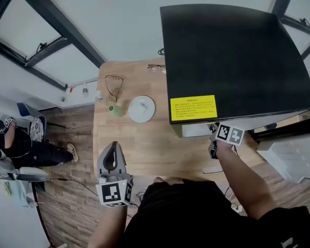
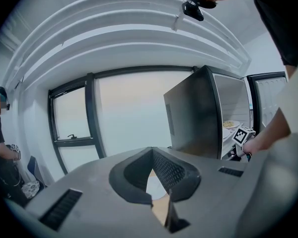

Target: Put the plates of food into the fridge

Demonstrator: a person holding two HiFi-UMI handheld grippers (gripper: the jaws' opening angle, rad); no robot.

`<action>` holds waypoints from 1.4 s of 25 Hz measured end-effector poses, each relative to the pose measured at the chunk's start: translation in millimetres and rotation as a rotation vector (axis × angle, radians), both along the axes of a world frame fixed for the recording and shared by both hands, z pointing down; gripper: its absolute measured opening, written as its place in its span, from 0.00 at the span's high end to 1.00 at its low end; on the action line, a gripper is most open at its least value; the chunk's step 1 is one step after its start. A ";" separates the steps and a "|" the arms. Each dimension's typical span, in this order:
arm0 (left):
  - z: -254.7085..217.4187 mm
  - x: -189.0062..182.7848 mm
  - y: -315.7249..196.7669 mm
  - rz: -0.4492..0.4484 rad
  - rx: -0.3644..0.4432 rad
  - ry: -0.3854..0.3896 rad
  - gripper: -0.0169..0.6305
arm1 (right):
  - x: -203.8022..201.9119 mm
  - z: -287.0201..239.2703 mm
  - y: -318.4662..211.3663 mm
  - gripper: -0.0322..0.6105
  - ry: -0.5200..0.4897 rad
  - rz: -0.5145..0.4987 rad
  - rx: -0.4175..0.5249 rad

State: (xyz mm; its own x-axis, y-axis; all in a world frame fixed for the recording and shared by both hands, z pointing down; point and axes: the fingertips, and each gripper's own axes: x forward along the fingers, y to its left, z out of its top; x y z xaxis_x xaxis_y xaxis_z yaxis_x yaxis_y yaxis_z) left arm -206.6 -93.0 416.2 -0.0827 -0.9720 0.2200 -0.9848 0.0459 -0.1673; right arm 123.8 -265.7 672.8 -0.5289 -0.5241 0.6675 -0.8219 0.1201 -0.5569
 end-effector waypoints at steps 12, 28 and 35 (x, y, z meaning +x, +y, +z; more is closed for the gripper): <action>-7.4 13.1 -1.1 0.090 0.025 -0.020 0.97 | 17.6 -10.3 3.0 0.63 0.225 0.011 0.081; 6.0 47.2 -16.9 0.266 0.064 0.066 0.97 | 8.0 -201.7 104.8 0.88 -0.068 -0.177 0.649; 9.8 37.1 -6.5 0.283 0.045 0.065 0.97 | 21.7 -236.6 110.7 0.91 0.031 -0.107 0.769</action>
State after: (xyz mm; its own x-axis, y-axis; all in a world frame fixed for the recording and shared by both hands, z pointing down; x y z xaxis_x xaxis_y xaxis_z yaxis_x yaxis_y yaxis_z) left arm -169.5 -99.4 426.0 0.2056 -0.9633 0.1724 -0.9682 -0.2259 -0.1078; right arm 145.4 -155.1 436.2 -0.5898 -0.7931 0.1524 -0.7979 0.5431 -0.2614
